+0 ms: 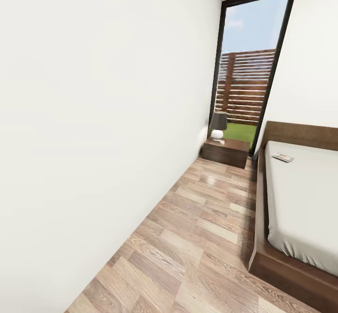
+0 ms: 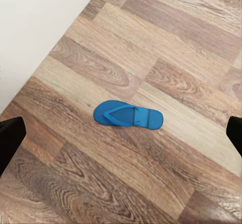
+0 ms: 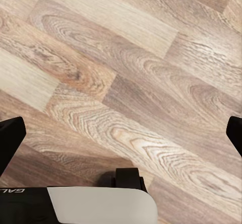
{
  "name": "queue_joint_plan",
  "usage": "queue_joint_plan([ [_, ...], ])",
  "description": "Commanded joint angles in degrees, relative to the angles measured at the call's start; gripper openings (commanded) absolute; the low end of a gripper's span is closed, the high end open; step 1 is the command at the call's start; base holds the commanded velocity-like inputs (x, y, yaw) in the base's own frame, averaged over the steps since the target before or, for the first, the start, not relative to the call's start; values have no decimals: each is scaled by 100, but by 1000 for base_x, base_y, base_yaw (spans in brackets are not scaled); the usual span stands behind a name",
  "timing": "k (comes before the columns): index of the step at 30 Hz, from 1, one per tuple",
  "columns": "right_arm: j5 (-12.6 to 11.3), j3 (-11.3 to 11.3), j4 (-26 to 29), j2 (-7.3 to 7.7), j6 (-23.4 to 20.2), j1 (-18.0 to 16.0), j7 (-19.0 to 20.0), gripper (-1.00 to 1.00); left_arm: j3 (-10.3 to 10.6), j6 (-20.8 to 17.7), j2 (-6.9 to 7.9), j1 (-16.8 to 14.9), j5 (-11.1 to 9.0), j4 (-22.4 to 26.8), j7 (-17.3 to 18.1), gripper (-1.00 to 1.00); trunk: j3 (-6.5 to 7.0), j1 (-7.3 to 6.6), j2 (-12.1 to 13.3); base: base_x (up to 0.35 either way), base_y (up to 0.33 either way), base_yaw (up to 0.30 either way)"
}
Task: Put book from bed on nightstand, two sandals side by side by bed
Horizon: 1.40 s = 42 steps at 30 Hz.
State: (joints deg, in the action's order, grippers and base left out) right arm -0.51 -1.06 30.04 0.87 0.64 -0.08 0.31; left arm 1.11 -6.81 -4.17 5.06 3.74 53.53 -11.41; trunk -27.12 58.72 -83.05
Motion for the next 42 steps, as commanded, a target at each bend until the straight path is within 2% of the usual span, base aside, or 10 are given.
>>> queue_joint_plan([
  [1,-7,-8,2,-1,7,-1,3,100,12,-42,2,0,43,31,-32,100,-5,0,-3,0,0,0],
  [5,-9,-13,-2,0,12,-1,3,100,13,-51,-2,-76,120,97,-39,100,-5,0,-3,0,0,0],
  [7,-10,-16,-5,2,14,-1,2,100,30,-87,-4,-489,602,118,-47,100,-5,0,-3,0,0,0],
  [12,-10,-17,-6,6,15,-1,4,100,245,-197,-9,-794,1488,70,77,100,-5,0,-3,0,0,0],
  [13,-10,-17,-13,7,15,-1,4,100,347,-326,-12,-874,1793,44,193,100,-5,0,-3,0,0,0],
  [17,-10,-17,-25,9,15,-1,2,100,518,-728,-36,-1067,2326,21,490,100,-5,0,-3,0,0,0],
  [19,-10,-19,-33,11,15,-1,2,100,640,-1152,-75,-1277,2762,-3,830,100,-5,0,-3,0,0,0],
  [23,-10,-27,-33,15,15,-1,1,100,702,-1383,-90,-1445,3151,-16,1179,100,-5,0,-3,0,0,0],
  [33,-10,-59,-34,18,15,-1,-4,100,1052,-1551,-129,-1588,4659,-40,1924,100,-5,0,-3,0,0,0],
  [42,-9,-68,-34,31,18,-1,-4,100,1196,-1593,-344,-1630,5554,-50,2341,100,-5,0,-3,0,0,0],
])
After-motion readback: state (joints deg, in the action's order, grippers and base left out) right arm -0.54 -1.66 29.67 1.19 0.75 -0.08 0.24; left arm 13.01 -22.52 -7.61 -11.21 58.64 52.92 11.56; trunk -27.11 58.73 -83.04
